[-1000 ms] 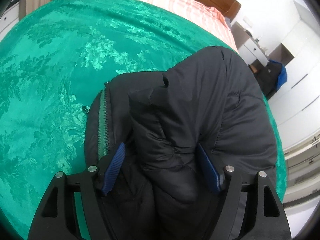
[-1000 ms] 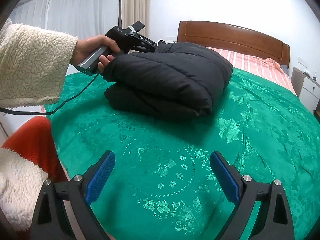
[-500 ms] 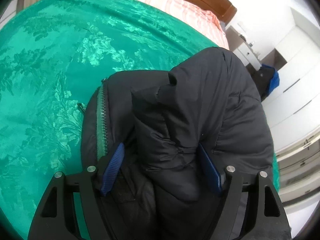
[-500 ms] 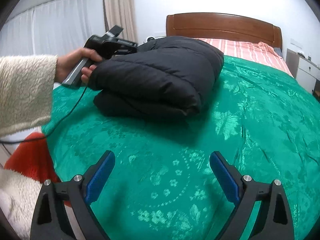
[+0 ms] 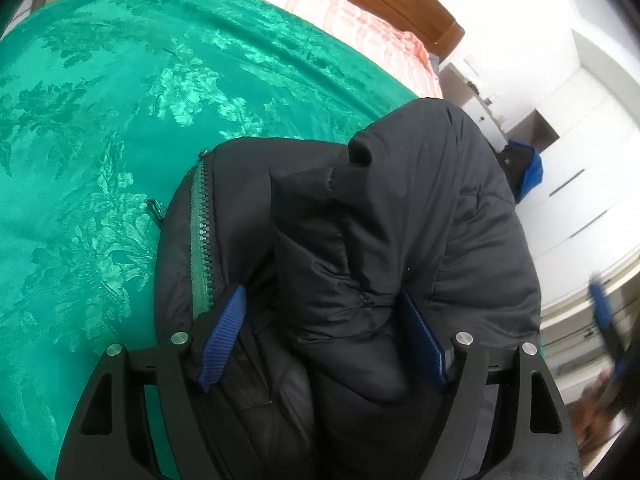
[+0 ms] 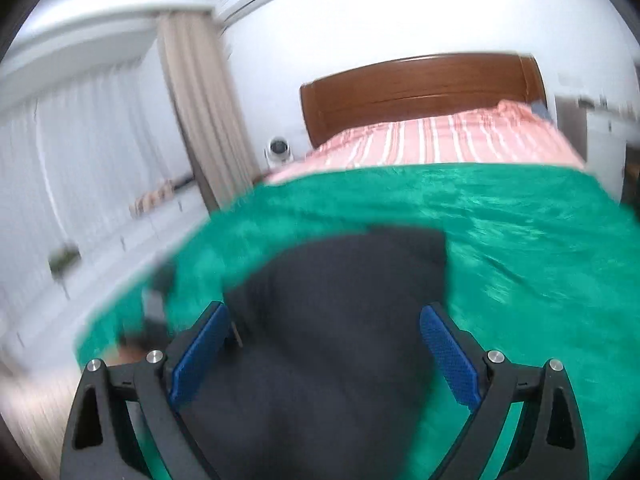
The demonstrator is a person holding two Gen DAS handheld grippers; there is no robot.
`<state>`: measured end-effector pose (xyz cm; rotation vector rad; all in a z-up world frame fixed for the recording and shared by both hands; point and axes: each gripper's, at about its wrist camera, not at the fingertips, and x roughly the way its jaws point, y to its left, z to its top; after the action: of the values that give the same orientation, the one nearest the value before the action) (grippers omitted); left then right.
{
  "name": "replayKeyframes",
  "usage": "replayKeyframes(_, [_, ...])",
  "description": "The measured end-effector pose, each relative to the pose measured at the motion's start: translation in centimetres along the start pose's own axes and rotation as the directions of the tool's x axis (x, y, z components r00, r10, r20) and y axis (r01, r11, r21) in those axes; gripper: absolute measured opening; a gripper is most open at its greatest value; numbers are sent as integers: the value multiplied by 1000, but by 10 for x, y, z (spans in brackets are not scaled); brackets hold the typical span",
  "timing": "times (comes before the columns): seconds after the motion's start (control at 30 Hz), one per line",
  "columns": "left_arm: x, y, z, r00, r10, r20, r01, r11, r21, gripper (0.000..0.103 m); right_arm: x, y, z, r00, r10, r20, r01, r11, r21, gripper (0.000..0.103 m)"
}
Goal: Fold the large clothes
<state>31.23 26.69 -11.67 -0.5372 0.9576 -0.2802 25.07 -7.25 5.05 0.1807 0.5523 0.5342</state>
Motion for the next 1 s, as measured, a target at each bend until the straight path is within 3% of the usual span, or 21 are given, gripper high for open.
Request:
replayKeyframes(0.07, [1,1,0,1000,-9,1,9,1000,-3,80,41,7,21,999,49,-5,-48,995,83,100])
replayKeyframes(0.13, [1,3,0,1000,-17,-1,17,1000,-2,80,91,13,26,998,48,-36,-43,992,122,100])
replayKeyframes(0.27, [1,7,2,1000,-28,11,28,1000,-3,80,171,0,-7,988,-38,-152,60,988,141,102])
replayKeyframes(0.33, [4,12,4,999,-49,21,49,999,-21,80,185,-9,-17,989,-50,-140,70,987,142,103])
replayKeyframes(0.73, [22,3,0,997,37,74,-39,999,31,81,218,-4,-45,960,-222,-168,222,975,-20,103])
replayKeyframes(0.87, [-10,-6,8,999,51,1,-51,999,-2,81,205,-10,-29,964,-154,-218,163,986,25,103])
replayKeyframes(0.93, [-51,-4,9,999,13,51,-13,1000,6,91,180,-18,-14,961,-89,-261,114,990,81,103])
replayKeyframes(0.97, [-66,0,7,997,14,75,-15,1000,12,101,165,-21,-8,964,-62,-260,96,988,118,103])
replayKeyframes(1.0, [-79,7,6,995,27,94,-28,999,18,103,149,-26,-2,969,-34,-245,74,985,154,103])
